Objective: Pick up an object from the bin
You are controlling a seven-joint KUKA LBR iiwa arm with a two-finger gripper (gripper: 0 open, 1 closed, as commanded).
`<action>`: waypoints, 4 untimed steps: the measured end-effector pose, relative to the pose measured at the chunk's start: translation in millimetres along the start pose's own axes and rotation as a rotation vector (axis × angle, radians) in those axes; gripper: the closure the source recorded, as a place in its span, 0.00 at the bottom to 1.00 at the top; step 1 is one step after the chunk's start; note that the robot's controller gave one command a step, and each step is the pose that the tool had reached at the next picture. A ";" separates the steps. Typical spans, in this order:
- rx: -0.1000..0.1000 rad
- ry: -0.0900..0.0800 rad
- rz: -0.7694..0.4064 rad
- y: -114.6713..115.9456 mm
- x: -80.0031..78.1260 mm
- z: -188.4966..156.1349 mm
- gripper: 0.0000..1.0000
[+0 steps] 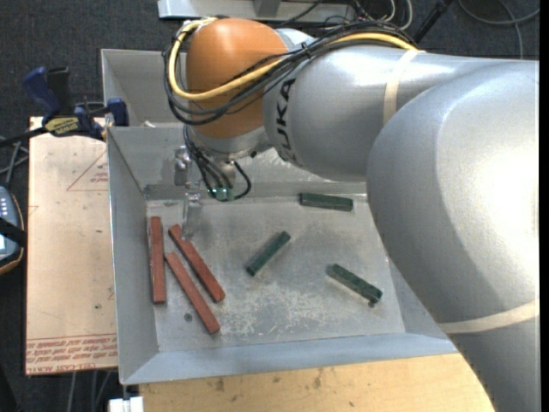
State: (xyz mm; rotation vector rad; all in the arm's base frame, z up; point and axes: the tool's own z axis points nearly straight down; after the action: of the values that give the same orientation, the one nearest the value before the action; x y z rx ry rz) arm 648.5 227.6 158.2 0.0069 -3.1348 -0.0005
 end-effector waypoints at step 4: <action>-0.002 -0.010 0.037 8.9 10.2 -15.8 1.00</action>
Offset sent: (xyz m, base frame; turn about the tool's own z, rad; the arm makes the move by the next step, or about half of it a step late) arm 0.0000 0.0000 0.0000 0.0000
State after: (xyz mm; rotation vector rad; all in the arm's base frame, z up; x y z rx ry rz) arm 638.4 236.4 174.0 -0.0510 -3.1444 -0.0031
